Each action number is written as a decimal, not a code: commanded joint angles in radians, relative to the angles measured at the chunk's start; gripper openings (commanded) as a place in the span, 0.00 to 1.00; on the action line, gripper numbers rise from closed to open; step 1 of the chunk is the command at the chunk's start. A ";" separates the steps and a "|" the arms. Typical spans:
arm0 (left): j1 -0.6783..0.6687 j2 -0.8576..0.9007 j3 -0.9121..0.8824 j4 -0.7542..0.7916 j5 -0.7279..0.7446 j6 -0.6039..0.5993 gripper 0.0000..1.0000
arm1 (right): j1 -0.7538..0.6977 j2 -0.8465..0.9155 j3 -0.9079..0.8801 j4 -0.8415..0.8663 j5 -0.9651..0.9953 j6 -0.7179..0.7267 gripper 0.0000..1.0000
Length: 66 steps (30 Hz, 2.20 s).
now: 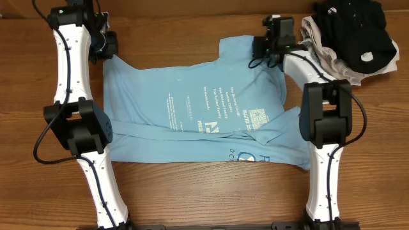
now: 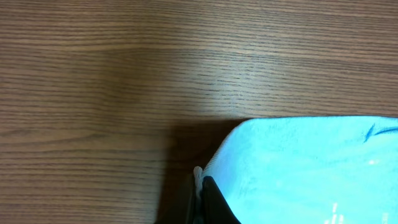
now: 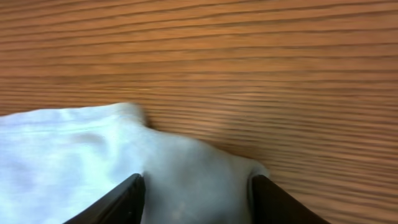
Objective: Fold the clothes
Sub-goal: 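Fold the shirt's top half down toward the hem with both grippers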
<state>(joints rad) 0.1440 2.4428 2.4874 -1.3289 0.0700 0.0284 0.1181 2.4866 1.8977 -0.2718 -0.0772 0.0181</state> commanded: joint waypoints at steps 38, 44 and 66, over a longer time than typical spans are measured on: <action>0.013 -0.018 0.031 -0.229 -0.145 -0.122 0.04 | -0.114 -0.193 0.420 -1.086 -0.151 0.030 0.04; 0.013 -0.078 0.031 -0.300 -0.112 -0.133 0.04 | -0.131 -0.277 0.420 -1.192 -0.161 0.030 0.04; 0.013 -0.230 -0.286 -0.361 -0.085 -0.051 0.04 | -0.132 -0.321 0.407 -1.413 -0.140 0.035 0.04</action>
<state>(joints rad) 0.1463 2.3356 2.2555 -1.6871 0.0032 -0.0486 -0.0124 2.2169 2.2963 -1.6939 -0.2283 0.0463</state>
